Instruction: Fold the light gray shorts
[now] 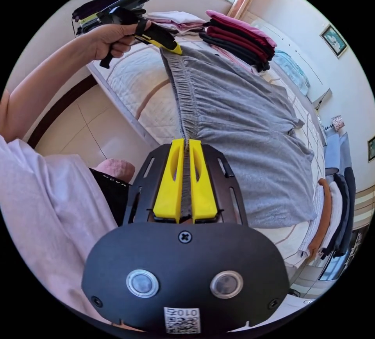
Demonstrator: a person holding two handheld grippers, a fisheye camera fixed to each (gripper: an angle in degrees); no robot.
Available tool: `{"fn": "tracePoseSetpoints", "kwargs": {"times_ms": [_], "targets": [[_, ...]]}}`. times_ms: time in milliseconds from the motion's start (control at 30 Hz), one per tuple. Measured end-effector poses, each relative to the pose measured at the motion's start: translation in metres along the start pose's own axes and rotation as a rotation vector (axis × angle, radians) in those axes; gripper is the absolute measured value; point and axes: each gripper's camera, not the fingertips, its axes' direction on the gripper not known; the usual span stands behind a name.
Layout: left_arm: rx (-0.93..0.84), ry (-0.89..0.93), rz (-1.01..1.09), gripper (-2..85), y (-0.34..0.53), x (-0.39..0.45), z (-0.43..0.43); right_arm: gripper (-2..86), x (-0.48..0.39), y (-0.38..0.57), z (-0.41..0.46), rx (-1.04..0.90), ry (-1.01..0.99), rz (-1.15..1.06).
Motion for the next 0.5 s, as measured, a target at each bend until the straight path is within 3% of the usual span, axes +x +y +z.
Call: {"fn": "tracePoseSetpoints", "kwargs": {"times_ms": [233, 300, 433, 500], "targets": [[0.046, -0.005, -0.005, 5.0, 0.021, 0.014, 0.006, 5.2, 0.056, 0.032, -0.009, 0.103, -0.149, 0.071], [0.057, -0.006, 0.002, 5.8, 0.027, 0.022, 0.006, 6.0, 0.099, 0.064, -0.023, 0.169, -0.271, 0.165], [0.22, -0.321, 0.156, 7.6, 0.062, 0.084, -0.024, 8.1, 0.175, 0.149, -0.045, 0.253, -0.298, 0.43], [0.279, -0.382, 0.287, 8.0, 0.079, 0.122, -0.032, 8.5, 0.213, 0.209, -0.036, 0.212, -0.315, 0.611]]}}
